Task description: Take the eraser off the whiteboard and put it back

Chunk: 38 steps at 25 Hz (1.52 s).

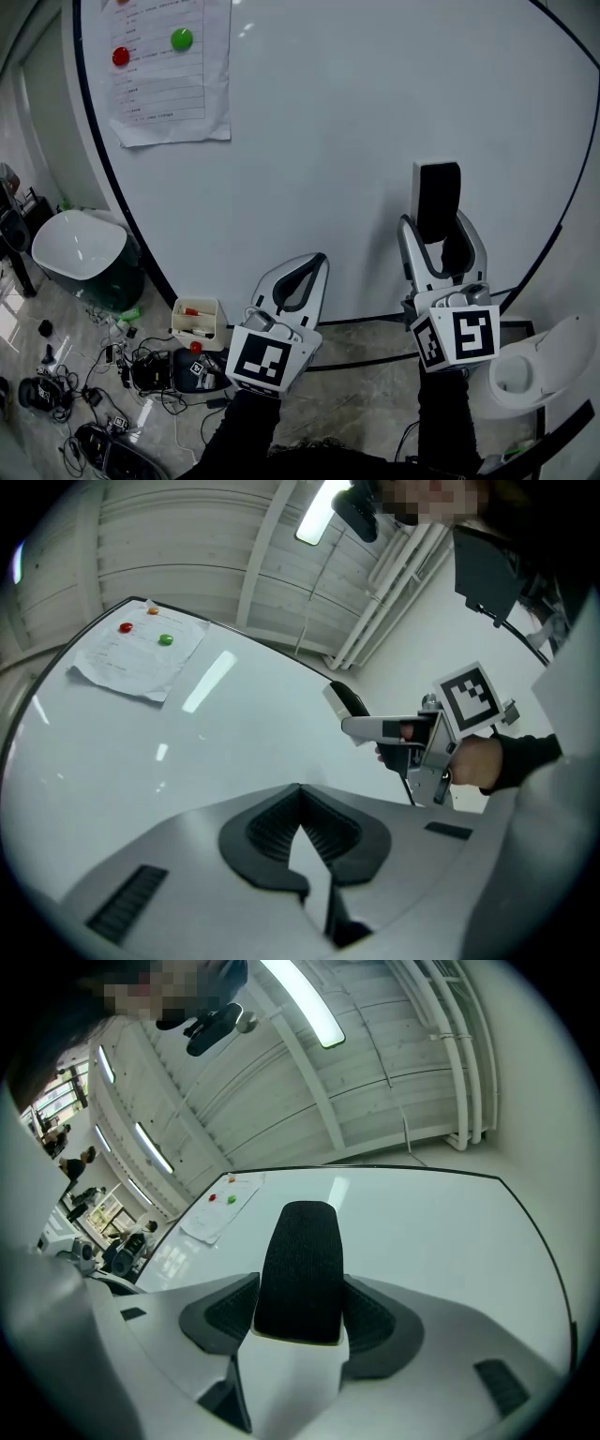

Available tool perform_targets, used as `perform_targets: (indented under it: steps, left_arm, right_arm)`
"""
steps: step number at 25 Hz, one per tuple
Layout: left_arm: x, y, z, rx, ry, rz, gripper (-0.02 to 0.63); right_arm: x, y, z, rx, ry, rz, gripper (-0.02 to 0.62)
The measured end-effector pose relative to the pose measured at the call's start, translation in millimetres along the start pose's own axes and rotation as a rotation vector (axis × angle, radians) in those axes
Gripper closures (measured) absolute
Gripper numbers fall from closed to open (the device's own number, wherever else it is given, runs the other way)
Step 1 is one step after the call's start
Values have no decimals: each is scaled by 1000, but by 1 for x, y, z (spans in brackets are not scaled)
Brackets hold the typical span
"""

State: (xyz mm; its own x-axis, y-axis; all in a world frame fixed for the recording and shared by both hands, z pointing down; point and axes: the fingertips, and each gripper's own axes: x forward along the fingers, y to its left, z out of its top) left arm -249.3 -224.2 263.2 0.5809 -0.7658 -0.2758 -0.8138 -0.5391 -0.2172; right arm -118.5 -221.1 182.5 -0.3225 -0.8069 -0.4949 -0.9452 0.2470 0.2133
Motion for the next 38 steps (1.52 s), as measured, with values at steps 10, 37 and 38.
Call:
perform_targets:
  steps: [10,37,38]
  left_arm:
    - [0,6,-2,-25,-12,1,600]
    - [48,1,-8,-64,-32,-186,600]
    - [51,-2,-8,-62,-29,-190,600]
  right_arm:
    - [1,-4,-4,27,6,-13,319]
    - [-6,-69,-6,-34,40,-234,319]
    - [-8,-74,-5,-37,38,-237,319]
